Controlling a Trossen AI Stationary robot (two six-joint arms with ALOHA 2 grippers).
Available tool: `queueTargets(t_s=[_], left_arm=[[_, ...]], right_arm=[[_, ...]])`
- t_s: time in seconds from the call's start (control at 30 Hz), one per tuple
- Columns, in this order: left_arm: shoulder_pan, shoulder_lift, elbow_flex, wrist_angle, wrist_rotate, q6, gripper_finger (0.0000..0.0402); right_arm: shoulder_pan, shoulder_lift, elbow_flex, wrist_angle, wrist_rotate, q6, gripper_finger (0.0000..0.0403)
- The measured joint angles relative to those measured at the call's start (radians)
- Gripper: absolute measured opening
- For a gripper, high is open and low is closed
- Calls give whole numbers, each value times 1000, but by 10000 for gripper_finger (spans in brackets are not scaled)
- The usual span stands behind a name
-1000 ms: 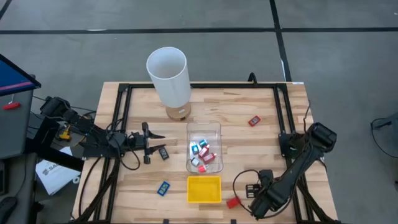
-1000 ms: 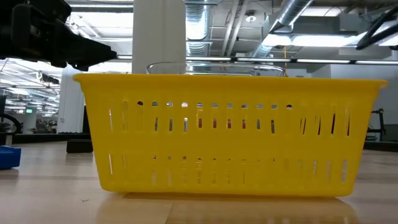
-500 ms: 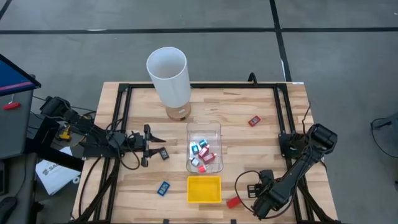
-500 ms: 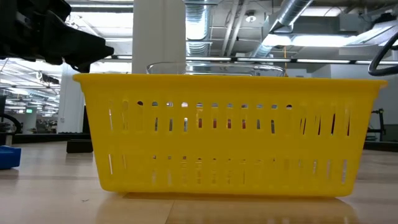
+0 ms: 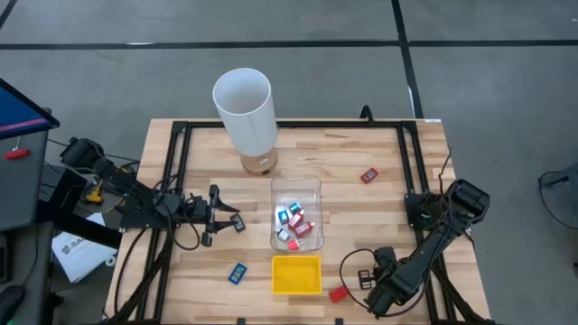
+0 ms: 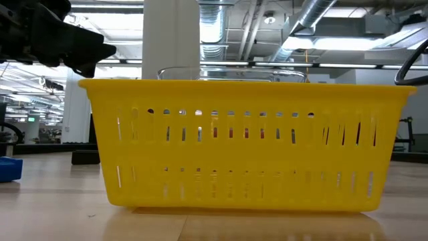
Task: Pick & Place Office items
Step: Put the bottom black digital clock into the yellow bin
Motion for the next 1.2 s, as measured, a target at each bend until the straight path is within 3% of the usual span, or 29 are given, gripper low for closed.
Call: queueTargets(t_s=[0.3,0.47,0.57,0.7,0.93,1.2], left_arm=[[0,0,0,-1,-1,2,154],[0,0,0,-14,-2,2,154],[0,0,0,-45,-45,3,154],[0,0,0,-97,-114,-13,154],[0,1,0,-114,-133,-27,154],[0,0,0,-116,-134,-29,154]], right_arm=[[-13,-32,0,-7,84,-59,53],[-49,-102,20,-10,226,-124,53],[-77,-137,58,10,329,-207,53],[-120,-144,111,88,389,-351,53],[-195,-115,168,310,412,-599,53],[-203,-111,171,508,408,-709,53]])
